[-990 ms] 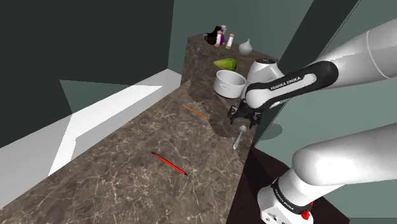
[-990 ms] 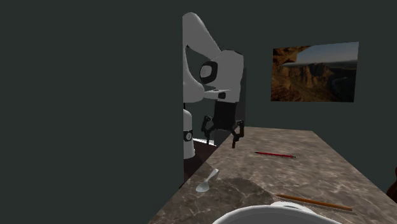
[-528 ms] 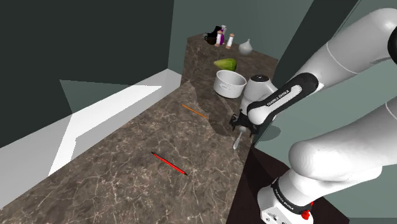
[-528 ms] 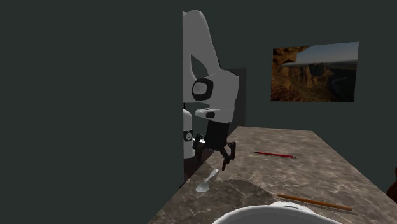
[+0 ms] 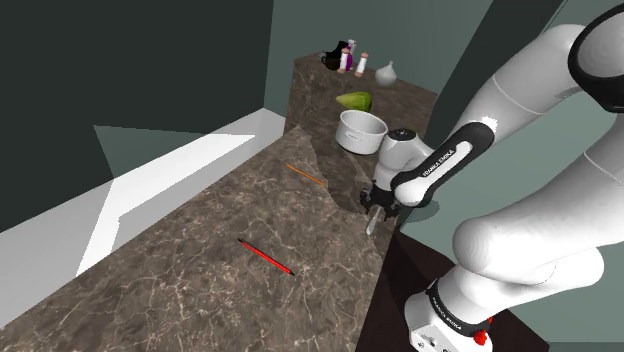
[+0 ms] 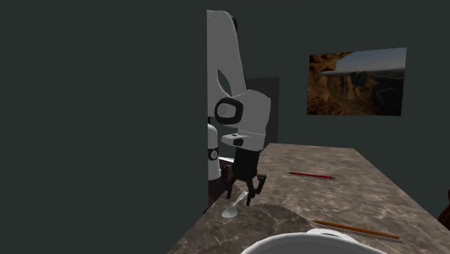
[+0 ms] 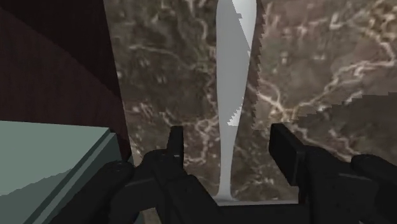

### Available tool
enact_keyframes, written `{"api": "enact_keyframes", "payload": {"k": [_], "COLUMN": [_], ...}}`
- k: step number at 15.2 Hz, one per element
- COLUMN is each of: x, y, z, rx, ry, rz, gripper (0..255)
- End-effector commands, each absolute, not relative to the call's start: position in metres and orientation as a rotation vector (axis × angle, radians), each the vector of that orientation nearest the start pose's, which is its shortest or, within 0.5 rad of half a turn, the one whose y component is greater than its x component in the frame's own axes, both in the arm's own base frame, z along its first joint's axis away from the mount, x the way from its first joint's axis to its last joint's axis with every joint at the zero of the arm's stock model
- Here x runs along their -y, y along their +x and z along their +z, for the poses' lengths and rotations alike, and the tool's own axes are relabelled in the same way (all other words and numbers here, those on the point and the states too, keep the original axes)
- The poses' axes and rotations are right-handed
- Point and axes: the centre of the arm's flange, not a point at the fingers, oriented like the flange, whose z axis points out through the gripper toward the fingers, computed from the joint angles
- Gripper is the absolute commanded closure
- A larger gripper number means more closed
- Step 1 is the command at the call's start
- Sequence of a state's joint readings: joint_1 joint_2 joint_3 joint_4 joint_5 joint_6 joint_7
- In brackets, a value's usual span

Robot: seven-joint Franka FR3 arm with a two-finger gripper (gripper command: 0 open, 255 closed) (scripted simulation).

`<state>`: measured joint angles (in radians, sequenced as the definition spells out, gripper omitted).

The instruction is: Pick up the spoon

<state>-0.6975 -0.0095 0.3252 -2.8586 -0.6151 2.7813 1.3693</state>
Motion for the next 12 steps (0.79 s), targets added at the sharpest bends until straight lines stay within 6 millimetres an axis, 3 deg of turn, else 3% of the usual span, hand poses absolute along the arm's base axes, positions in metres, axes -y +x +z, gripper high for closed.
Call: {"api": "enact_keyframes", "payload": {"k": [1, 8, 12], "x": [0.101, 0.1, 0.101], "y": [0.328, 0.328, 0.327], "z": [0.189, 0.186, 0.206], "rx": [-1.829, -1.829, -1.829], "ry": [-2.801, -2.801, -2.802], "rz": [-0.061, -0.061, -0.061], "gripper": [255, 255, 255]}}
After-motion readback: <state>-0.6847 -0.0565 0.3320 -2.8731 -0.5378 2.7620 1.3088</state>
